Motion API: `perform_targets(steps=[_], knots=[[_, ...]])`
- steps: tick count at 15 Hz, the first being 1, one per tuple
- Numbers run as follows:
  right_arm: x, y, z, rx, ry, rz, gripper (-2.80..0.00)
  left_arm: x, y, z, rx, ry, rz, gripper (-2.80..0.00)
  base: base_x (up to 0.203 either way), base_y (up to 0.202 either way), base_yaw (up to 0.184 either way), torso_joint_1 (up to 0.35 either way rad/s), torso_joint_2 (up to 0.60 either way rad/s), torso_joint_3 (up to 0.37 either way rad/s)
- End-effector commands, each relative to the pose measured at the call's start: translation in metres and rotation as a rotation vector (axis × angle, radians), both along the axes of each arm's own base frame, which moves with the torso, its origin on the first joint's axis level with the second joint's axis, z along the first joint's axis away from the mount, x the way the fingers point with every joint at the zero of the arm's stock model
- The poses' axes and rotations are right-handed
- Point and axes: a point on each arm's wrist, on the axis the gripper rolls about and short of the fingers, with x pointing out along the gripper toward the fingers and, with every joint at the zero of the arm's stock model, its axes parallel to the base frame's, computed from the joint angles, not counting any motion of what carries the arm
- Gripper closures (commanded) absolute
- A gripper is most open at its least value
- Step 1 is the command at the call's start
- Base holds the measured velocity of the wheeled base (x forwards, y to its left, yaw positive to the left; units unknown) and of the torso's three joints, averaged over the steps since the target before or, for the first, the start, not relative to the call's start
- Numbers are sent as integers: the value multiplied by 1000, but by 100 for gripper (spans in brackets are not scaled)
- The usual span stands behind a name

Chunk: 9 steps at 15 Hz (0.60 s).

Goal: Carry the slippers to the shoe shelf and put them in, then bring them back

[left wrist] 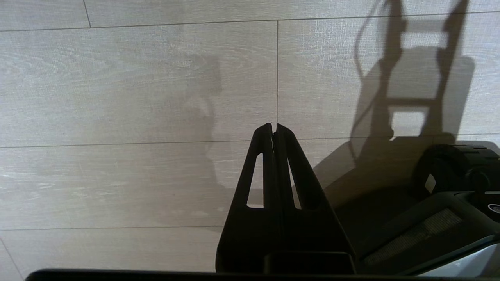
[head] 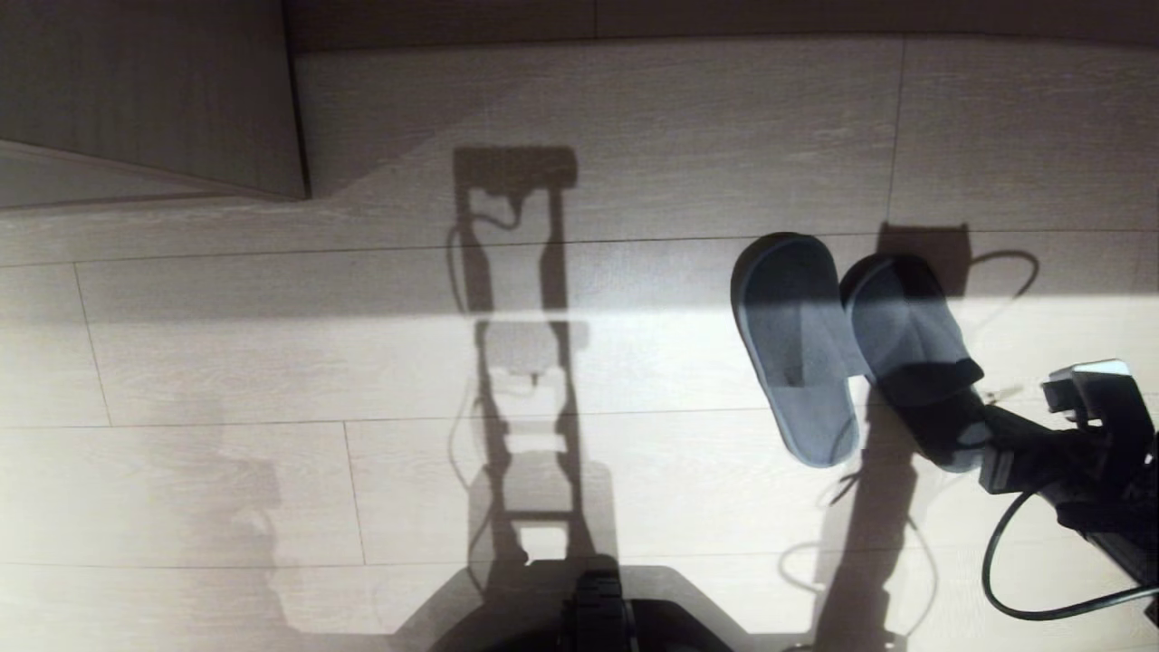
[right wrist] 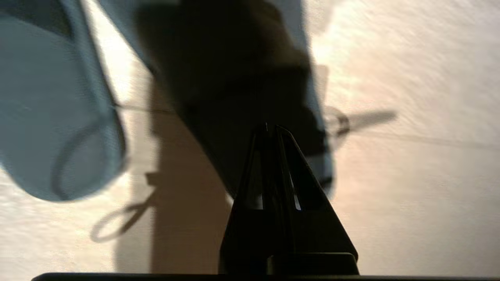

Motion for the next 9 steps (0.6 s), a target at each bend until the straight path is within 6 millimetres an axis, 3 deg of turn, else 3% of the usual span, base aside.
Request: perform_targets(steps=[1,4,9], knots=[[14,11,-2,-4,-11,55,0,0,0,0,0,1,0,0,0,0,0,0,0,0],[36,24,13,-20,-98,106,0,0,0,0,0,1,0,0,0,0,0,0,0,0],[55,38,23,-32,-158,155,0,0,0,0,0,1,0,0,0,0,0,0,0,0]])
